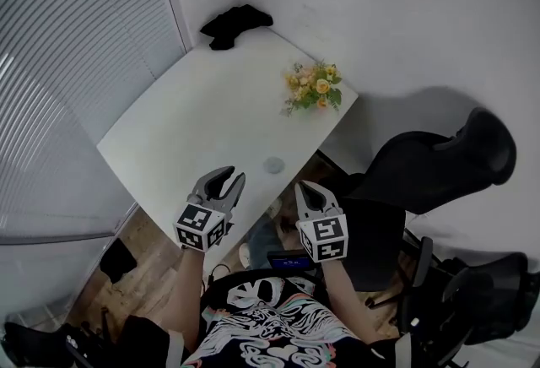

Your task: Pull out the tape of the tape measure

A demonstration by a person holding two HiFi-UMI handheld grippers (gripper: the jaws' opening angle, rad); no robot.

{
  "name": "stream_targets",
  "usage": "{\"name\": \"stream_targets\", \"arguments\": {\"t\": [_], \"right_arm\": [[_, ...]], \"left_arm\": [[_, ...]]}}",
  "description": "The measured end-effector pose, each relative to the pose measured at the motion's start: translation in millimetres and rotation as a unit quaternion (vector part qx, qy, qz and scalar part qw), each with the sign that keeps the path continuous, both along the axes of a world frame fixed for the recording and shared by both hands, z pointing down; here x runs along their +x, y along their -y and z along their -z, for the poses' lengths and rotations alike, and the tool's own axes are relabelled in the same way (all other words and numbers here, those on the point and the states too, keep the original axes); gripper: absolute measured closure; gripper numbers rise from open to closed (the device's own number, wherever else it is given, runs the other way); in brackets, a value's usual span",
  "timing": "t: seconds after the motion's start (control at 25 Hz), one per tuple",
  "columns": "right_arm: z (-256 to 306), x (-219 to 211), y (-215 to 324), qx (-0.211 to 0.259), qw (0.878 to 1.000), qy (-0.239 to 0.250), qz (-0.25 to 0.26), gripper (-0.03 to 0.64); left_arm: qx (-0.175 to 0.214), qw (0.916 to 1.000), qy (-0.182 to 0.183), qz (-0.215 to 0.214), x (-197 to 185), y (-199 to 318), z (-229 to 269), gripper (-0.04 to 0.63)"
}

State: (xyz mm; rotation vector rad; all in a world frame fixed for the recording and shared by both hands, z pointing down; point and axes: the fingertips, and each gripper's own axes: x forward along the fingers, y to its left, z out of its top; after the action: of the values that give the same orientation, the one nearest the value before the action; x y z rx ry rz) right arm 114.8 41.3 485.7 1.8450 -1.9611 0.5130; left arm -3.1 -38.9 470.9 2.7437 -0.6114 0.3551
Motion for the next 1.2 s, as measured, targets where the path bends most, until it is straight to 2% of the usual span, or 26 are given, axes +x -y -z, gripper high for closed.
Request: {"name": "stream_targets", "arguments": {"t": [0.36, 0.8, 1.2], "right_arm": [[-32, 10, 22, -0.024, 1.0, 0.012, 0.012, 0.612], [-71, 5, 42, -0.08, 0.995, 0.016, 0.064, 0.612], [-98, 5, 52, -0.119, 0.988, 0.011, 0.096, 0.612]], "left_arm": [[-0.023, 0.9991, 0.027, -0.023, 20, 7, -37, 0.488], [-0.064, 0.9945, 0.062, -0.055, 33, 14, -79, 0.491], [-0.04, 0.9828, 0.131, -0.124, 55, 14, -112, 0.491]]}}
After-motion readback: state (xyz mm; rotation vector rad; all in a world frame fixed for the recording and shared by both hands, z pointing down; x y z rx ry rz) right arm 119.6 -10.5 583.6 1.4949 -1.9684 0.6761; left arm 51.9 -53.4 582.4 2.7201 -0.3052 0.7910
